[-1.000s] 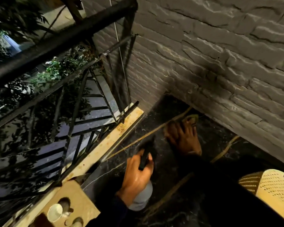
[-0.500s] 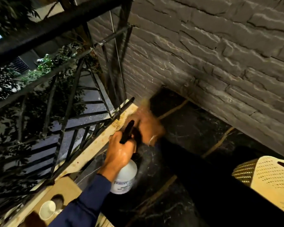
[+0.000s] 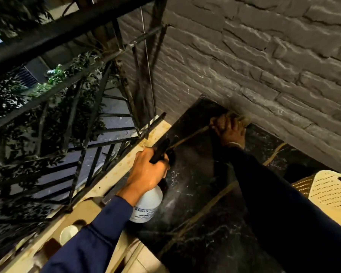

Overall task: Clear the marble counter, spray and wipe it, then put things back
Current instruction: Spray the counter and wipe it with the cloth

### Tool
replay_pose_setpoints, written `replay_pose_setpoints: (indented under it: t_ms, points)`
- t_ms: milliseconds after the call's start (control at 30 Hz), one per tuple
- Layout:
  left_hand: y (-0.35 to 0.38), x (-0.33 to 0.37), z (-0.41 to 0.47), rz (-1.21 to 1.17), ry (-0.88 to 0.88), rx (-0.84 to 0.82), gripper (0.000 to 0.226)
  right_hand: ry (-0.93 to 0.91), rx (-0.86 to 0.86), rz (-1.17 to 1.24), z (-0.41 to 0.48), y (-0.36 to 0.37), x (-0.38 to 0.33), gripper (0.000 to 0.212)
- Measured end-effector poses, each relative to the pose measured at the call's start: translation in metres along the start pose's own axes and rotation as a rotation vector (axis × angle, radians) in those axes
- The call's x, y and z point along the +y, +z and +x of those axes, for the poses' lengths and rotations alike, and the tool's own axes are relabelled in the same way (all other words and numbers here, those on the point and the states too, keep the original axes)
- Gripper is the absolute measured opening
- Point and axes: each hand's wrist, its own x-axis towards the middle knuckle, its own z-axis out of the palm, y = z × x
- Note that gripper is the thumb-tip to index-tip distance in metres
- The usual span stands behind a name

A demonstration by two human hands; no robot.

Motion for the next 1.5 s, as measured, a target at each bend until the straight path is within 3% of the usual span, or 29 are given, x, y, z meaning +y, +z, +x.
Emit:
replay_pose_setpoints:
  t_ms: [133, 267, 367, 400, 500, 567, 667, 733, 833, 967, 1100, 1267, 1333, 1433, 1500]
  points:
    - [-0.018, -0.012, -0.027, -0.015, 0.001, 0.020, 0.019, -0.157, 0.003, -0.099, -0.068, 0.017, -0.045, 0.078]
    - [-0.045, -0.026, -0.062, -0.029, -0.001, 0.011, 0.024, -0.408, -0.062, -0.012, -0.183, 0.039, -0.134, 0.058]
    - [-0.061, -0.029, -0.093, -0.066, -0.030, -0.038, 0.052, -0.285, -0.033, 0.353, -0.275, 0.055, -0.197, 0.036]
    - [-0.063, -0.039, -0.098, -0.070, -0.047, -0.042, 0.056, -0.381, -0.037, 0.373, -0.290, 0.057, -0.209, 0.029]
    - [-0.067, -0.062, -0.106, 0.038, -0.071, -0.020, 0.027, -0.719, -0.127, 0.166, -0.295, 0.064, -0.208, 0.050]
    - [-0.064, -0.077, -0.103, 0.059, -0.086, -0.020, 0.018, -0.825, -0.050, 0.053, -0.268, 0.063, -0.177, 0.055]
    - [-0.051, -0.072, -0.105, 0.065, -0.025, -0.067, 0.021, -0.477, 0.041, 0.110, -0.225, 0.037, -0.091, 0.063]
    - [-0.044, -0.069, -0.109, 0.074, 0.028, -0.118, 0.025, -0.164, 0.087, 0.052, -0.200, 0.016, -0.019, 0.052]
    - [-0.040, -0.072, -0.113, 0.069, 0.035, -0.099, 0.020, 0.251, 0.130, 0.044, -0.200, 0.000, 0.043, 0.071]
    - [-0.048, -0.077, -0.120, 0.107, 0.002, -0.071, 0.016, 0.369, 0.113, -0.033, -0.219, 0.018, 0.008, 0.070]
    - [-0.059, -0.085, -0.119, 0.166, 0.004, -0.106, 0.018, 0.066, 0.071, -0.012, -0.234, 0.036, -0.095, 0.064]
    - [-0.075, -0.092, -0.113, 0.236, 0.004, -0.018, 0.009, -0.319, -0.109, 0.150, -0.269, 0.065, -0.216, 0.052]
    - [-0.079, -0.091, -0.115, 0.259, 0.027, -0.070, 0.006, -0.479, -0.062, 0.157, -0.296, 0.069, -0.229, 0.043]
    - [-0.083, -0.094, -0.124, 0.265, 0.030, -0.118, 0.014, -0.477, 0.053, 0.136, -0.332, 0.062, -0.220, 0.039]
    - [-0.085, -0.100, -0.128, 0.272, 0.029, -0.126, 0.013, -0.606, -0.107, -0.001, -0.342, 0.070, -0.197, 0.059]
